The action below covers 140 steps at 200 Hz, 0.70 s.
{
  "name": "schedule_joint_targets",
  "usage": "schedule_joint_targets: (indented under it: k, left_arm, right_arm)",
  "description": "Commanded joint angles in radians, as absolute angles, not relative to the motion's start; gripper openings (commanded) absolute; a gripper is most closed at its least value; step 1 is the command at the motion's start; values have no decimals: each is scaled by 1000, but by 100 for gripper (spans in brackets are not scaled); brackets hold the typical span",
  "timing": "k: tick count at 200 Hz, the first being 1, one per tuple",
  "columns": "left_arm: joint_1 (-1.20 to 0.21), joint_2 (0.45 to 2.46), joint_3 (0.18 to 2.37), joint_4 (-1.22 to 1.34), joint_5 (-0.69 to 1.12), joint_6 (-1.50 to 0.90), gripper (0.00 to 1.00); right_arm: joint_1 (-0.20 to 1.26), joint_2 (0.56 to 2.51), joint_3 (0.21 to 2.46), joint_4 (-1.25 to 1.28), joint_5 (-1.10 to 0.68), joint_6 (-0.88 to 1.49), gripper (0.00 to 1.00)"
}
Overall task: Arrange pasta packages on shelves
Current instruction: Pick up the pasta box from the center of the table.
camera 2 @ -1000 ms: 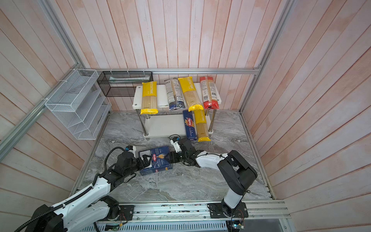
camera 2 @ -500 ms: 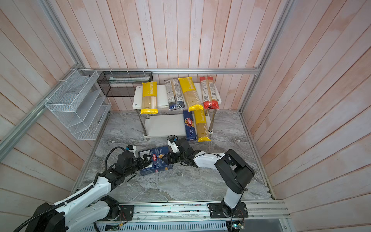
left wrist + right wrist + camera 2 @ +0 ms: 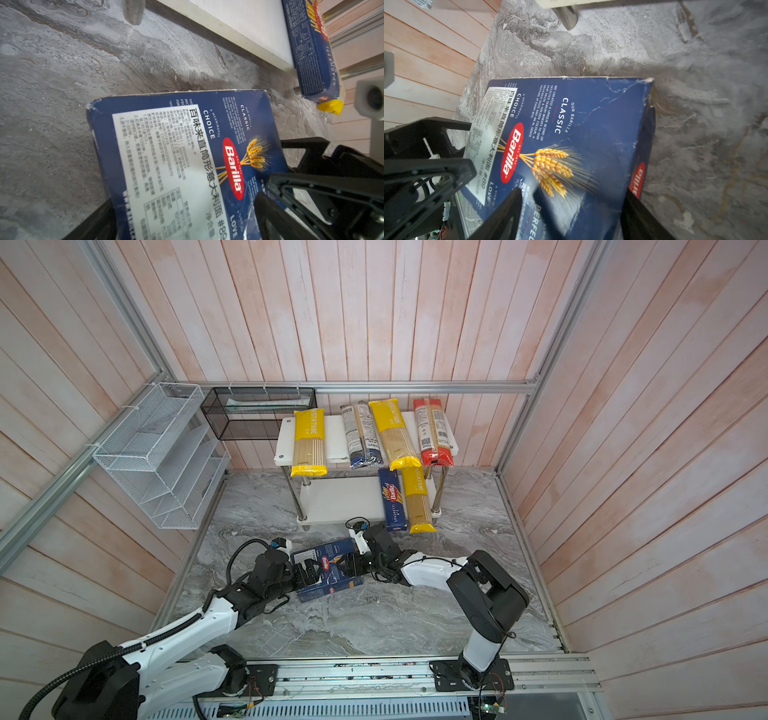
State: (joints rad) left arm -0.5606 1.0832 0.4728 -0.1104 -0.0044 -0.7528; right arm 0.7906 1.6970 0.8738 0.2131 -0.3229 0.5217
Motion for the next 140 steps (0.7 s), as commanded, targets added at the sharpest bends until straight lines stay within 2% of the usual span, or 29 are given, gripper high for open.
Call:
schedule_joint_targets:
  k: [1,140]
  left_arm:
    - [-596,1097,561,38,107,-760,100]
    - [-600,1177,719,50,107,-700,100]
  right_arm:
    - [831,1643,897,292,-421,534,71]
    - [831,1581,952,293,-391,511,70]
